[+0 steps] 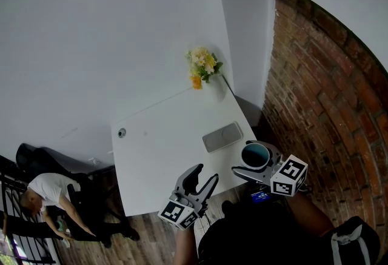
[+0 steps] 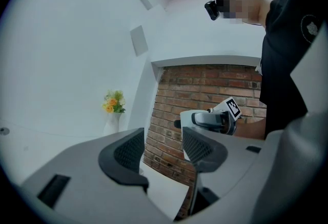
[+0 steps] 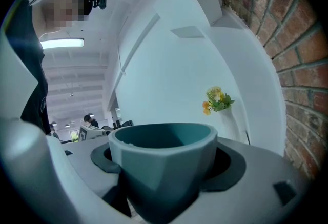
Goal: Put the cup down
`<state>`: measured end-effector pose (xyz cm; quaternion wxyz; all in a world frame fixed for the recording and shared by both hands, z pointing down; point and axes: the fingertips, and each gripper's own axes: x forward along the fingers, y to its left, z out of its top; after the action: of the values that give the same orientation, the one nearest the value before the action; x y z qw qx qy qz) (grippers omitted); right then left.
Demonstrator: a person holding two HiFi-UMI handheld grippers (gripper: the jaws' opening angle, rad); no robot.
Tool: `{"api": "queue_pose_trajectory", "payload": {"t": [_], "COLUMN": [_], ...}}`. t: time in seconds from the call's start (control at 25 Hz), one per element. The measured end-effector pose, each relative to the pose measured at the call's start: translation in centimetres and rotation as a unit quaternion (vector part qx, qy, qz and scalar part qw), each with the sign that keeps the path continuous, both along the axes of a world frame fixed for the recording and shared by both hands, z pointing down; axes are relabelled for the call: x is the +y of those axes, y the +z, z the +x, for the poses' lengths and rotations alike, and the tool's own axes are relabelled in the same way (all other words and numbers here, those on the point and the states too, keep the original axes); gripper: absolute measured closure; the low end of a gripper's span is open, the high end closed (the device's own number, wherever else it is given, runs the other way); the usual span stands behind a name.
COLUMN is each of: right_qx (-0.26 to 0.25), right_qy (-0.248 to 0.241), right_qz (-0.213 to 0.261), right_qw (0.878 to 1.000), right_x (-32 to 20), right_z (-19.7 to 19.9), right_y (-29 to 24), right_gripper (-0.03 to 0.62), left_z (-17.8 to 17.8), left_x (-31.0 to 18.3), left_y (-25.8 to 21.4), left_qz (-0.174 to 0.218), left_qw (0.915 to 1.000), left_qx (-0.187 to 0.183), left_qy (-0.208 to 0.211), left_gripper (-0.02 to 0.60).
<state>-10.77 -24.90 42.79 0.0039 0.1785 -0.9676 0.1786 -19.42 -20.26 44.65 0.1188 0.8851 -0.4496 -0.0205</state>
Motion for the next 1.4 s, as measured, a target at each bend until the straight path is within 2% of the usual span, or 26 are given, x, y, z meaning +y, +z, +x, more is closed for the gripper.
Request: {"api": "queue_pose_trajectory", "payload": {"t": [0.28, 0.48, 0.68, 0.84, 1.16, 1.4], "right_qx": [0.001, 0.019, 0.051, 0.077, 0.075, 0.070], "right_qy": [-0.010, -0.021, -0.010, 0.020, 0.048, 0.043], "right_qz": [-0.021, -0.035, -0.012, 0.018, -0.033, -0.031], "right_qw": [1.000, 0.999, 0.999, 0.997, 0.995, 0.996], "right_x": [-0.4, -2.2, -6.9, -12.0, -18.7, -20.3], "right_z": [-0.2, -1.3, -3.0, -4.5, -7.0, -8.6], "right_y": [1.4, 4.9, 9.8, 13.7, 18.7, 19.2], "right_gripper": [0.198, 0.198, 0.198, 0.198, 0.200, 0.198], "left_z": [0.1, 0.2, 0.6, 1.0, 0.3, -0.8], "left_x": [0.4, 0.6, 0.2, 0.2, -1.1, -1.4], "left_y": [0.6, 2.1, 3.4, 4.1, 4.0, 3.9], "left_qz": [-0.011, -0.029, -0.048, -0.060, -0.071, -0.075], "left_qw": [0.9999, 0.9996, 0.9988, 0.9982, 0.9974, 0.9965], "left_qx": [0.001, 0.002, -0.002, -0.002, -0.008, -0.008], "left_qy": [-0.002, -0.003, 0.006, 0.005, -0.015, -0.036], "left_gripper": [0.342, 0.344, 0.344, 0.345, 0.345, 0.345]}}
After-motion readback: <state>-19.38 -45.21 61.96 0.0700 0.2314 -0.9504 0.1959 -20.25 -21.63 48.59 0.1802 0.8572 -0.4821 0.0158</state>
